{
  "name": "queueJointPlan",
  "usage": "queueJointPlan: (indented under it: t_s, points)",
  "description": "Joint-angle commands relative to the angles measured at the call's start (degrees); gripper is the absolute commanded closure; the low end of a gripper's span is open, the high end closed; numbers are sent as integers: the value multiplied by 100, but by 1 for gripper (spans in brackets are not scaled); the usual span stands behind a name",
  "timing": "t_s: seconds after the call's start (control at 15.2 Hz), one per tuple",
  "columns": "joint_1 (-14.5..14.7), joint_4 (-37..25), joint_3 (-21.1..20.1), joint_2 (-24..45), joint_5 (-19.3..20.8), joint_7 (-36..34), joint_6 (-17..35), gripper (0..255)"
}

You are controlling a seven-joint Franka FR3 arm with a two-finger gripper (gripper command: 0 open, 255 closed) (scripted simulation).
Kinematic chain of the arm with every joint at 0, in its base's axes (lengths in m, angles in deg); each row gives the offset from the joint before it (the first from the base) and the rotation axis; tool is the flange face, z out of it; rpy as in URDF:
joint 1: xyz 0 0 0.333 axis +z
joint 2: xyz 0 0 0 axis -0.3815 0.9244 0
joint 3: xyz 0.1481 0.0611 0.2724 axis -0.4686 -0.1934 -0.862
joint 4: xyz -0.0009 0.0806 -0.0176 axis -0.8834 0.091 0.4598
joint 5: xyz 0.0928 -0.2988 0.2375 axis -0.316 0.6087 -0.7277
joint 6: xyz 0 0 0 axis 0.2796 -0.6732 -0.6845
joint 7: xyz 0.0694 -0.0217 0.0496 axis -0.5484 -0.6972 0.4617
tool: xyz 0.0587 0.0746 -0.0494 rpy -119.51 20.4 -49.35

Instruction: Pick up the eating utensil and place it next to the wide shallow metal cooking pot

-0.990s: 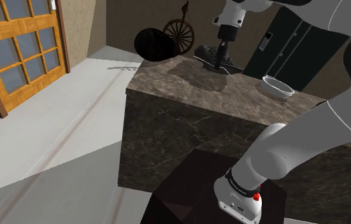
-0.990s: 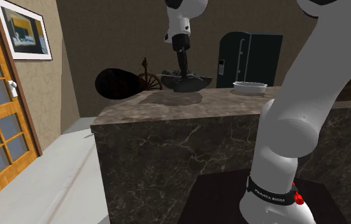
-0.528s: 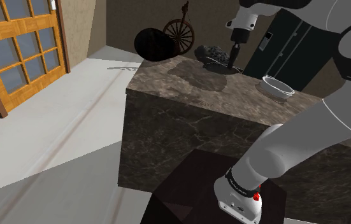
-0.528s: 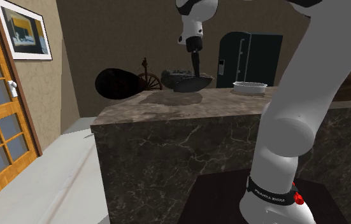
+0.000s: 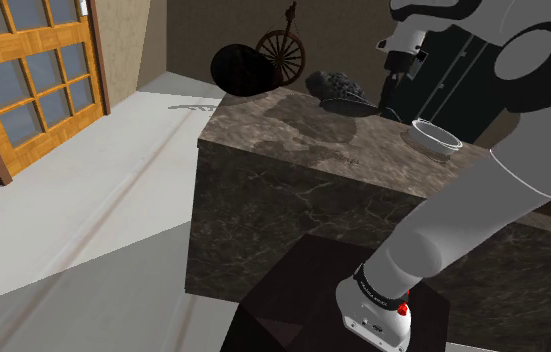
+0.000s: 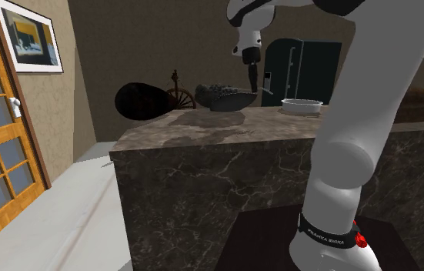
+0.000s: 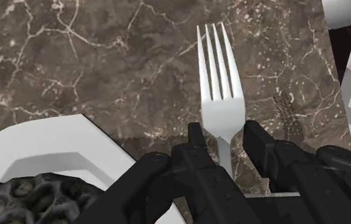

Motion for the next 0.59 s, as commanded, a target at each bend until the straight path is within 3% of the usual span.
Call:
queueJointPlan:
  t_s: [0.0, 0.26, 0.53]
  points:
    - [-117, -309, 223, 302, -53, 377, -32, 255]
    - [-454, -938, 643, 1002, -289, 1187, -72, 255]
    - [-993, -1737, 956, 1868, -705, 2029, -190, 255]
